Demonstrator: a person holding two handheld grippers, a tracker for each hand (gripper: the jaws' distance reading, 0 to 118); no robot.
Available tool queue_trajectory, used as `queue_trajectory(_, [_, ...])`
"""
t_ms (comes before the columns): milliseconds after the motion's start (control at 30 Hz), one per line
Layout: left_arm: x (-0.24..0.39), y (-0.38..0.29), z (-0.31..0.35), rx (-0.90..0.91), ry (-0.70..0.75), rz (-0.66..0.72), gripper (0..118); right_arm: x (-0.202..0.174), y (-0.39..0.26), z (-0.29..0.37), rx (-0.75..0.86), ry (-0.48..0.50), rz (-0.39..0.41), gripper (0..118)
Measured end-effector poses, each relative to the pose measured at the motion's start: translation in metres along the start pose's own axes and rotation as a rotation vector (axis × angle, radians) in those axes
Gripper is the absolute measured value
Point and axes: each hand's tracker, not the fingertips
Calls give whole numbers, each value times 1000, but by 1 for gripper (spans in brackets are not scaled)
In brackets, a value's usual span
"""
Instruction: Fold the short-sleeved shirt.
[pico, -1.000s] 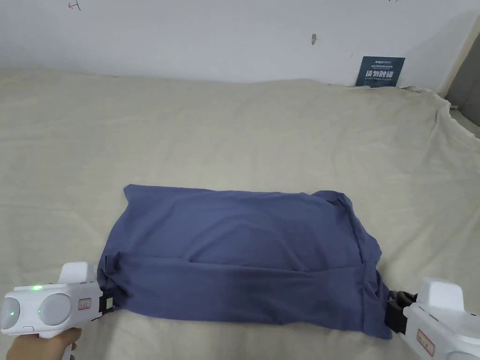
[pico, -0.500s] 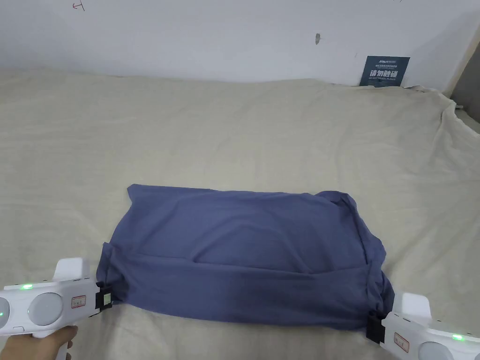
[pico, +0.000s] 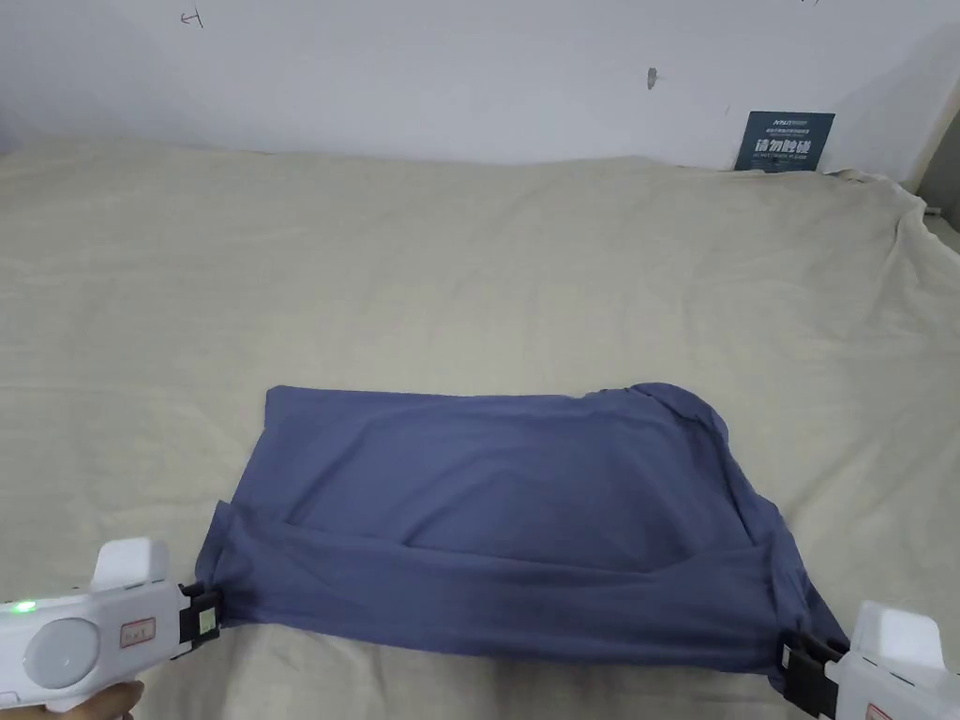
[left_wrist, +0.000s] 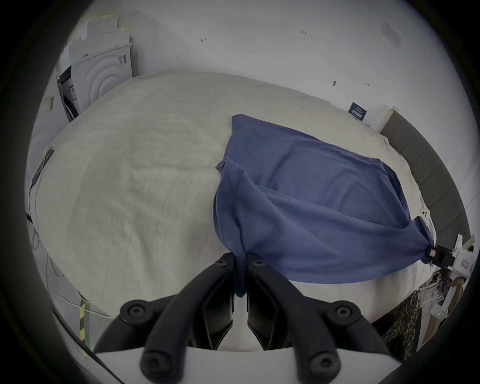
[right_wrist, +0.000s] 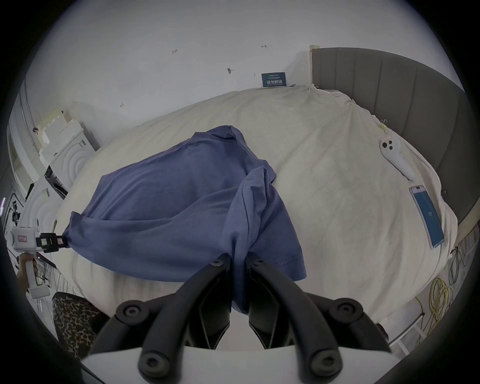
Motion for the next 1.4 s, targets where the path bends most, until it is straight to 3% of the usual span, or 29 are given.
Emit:
queue_trajectory(500, [-9, -35, -26, -102, 55, 37, 6, 15, -38, -34, -109, -73, -26, 8])
queue_trajectory(533, [-8, -33, -25, -105, 53, 39, 10, 14, -36, -31, -110, -76, -22, 11])
queue_trajectory(567, [-6, -30, -20, -109, 50, 43, 21, 12, -33, -27, -112, -85, -19, 20])
queue_trajectory(633, [-1, -23, -9, -121, 59, 72, 63, 4, -24, -12, -88, -100, -19, 54])
queue_trajectory(700, [2, -16, 10, -36, 10, 93, 88, -4, -7, 9, -14, -77, -10, 77])
queue_trajectory(900, [35, 25, 71, 199, -10, 68, 90, -28, 52, 59, 251, -55, 112, 77])
queue_trajectory(1033, [55, 47, 96, 347, -6, 36, 90, -47, 77, 82, 372, -35, 129, 77])
queue_trajectory(1167, [73, 61, 106, 456, 37, 5, 86, -61, 93, 89, 441, -22, 137, 70])
queue_trajectory(1200, [77, 63, 106, 476, 37, -1, 76, -62, 95, 90, 453, -18, 137, 59])
queue_trajectory(1300, [80, 70, 102, 528, 8, -39, 52, -70, 102, 90, 495, -16, 141, 44])
queue_trajectory(1367, [80, 78, 91, 513, -16, -71, 3, -72, 107, 86, 511, -22, 144, 4])
queue_trajectory(1400, [80, 82, 83, 504, 0, -84, 0, -72, 109, 85, 521, -18, 146, 0])
